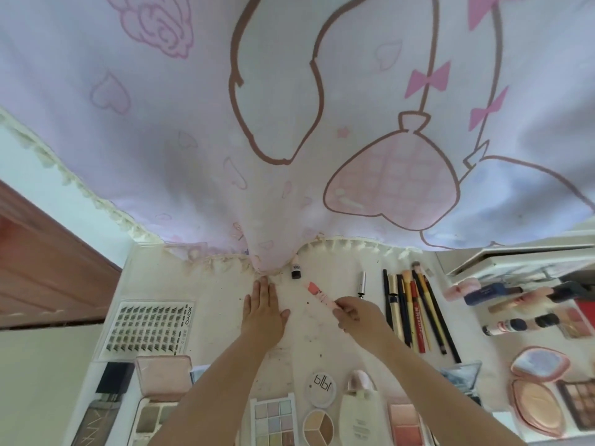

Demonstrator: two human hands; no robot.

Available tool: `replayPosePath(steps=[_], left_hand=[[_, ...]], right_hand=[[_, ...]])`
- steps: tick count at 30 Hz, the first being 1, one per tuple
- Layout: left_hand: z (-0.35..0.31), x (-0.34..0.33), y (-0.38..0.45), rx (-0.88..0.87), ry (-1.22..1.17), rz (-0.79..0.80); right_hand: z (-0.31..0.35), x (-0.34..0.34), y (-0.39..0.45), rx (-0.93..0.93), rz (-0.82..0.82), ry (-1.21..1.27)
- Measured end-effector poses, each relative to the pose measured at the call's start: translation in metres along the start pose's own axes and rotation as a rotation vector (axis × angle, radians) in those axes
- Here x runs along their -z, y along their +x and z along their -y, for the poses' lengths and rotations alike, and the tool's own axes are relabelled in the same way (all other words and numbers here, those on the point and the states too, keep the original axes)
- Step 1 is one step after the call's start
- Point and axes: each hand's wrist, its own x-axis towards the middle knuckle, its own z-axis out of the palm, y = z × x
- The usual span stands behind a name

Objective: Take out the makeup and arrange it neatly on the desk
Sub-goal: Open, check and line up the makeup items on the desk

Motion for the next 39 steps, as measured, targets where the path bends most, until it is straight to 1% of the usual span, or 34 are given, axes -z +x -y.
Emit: replayPosePath(steps=[2,3,4,5,7,8,10,12,14,16,17,18,19,20,21,23,24,26,28,32,34,37,39], left_hand=[[-0.011,0.015,-0.008,-0.019,-0.103,-0.076],[-0.017,0.023,-0.014,-0.066,-0.194,-0.136],[-0.024,0.030,-0.021,-0.136,-0.334,-0.172],[-0.031,0.037,-0.029,-0.209,-0.513,-0.157],[-0.042,0.054,-0.048,-0.329,-0.878,-0.022],[-0.047,0.062,-0.057,-0.372,-0.987,0.015],[-0.056,0.076,-0.072,-0.415,-1.116,0.002],[-0.064,0.090,-0.082,-0.409,-1.215,-0.023],[-0.071,0.100,-0.088,-0.407,-1.338,-0.034],[-0.073,0.110,-0.092,-0.338,-1.483,-0.035],[-0.072,0.114,-0.092,-0.301,-1.505,-0.018],[-0.071,0.117,-0.092,-0.285,-1.475,0.014],[-0.070,0.119,-0.093,-0.288,-1.392,0.056],[-0.070,0.121,-0.095,-0.309,-1.224,0.071],[-0.070,0.122,-0.096,-0.350,-0.983,0.044],[-0.072,0.123,-0.098,-0.509,-0.501,-0.061],[-0.073,0.123,-0.099,-0.586,-0.344,-0.098],[-0.076,0.126,-0.105,-0.682,-0.158,-0.127],[-0.080,0.128,-0.109,-0.752,-0.046,-0.149],[-0.087,0.125,-0.112,-0.898,0.149,-0.145],[-0.092,0.122,-0.111,-0.937,0.232,-0.129],[-0.105,0.115,-0.108,-0.961,0.209,-0.086],[-0.117,0.106,-0.104,-0.970,0.114,-0.005]], right_hand=[[0.005,0.013,-0.014,-0.034,-0.070,0.313],[0.007,0.019,-0.020,-0.029,-0.104,0.423],[0.009,0.025,-0.026,-0.015,-0.126,0.501],[0.010,0.029,-0.031,0.007,-0.137,0.574],[0.015,0.037,-0.042,0.061,-0.130,0.665],[0.017,0.040,-0.047,0.085,-0.117,0.679],[0.021,0.043,-0.055,0.133,-0.088,0.676],[0.026,0.046,-0.062,0.167,-0.086,0.661],[0.030,0.051,-0.067,0.189,-0.134,0.633],[0.029,0.058,-0.070,0.190,-0.207,0.577],[0.029,0.062,-0.071,0.186,-0.237,0.550],[0.029,0.067,-0.072,0.186,-0.259,0.519],[0.029,0.072,-0.073,0.193,-0.268,0.482],[0.030,0.077,-0.074,0.203,-0.260,0.446],[0.032,0.082,-0.074,0.213,-0.236,0.418],[0.039,0.091,-0.075,0.220,-0.142,0.334],[0.041,0.094,-0.077,0.217,-0.082,0.267],[0.042,0.097,-0.082,0.226,0.018,0.128],[0.040,0.099,-0.089,0.219,0.062,0.094],[0.028,0.105,-0.106,0.135,0.141,0.153],[0.020,0.105,-0.114,0.114,0.180,0.195],[0.007,0.107,-0.122,0.068,0.119,0.176],[-0.004,0.111,-0.125,0.051,0.043,0.116]])
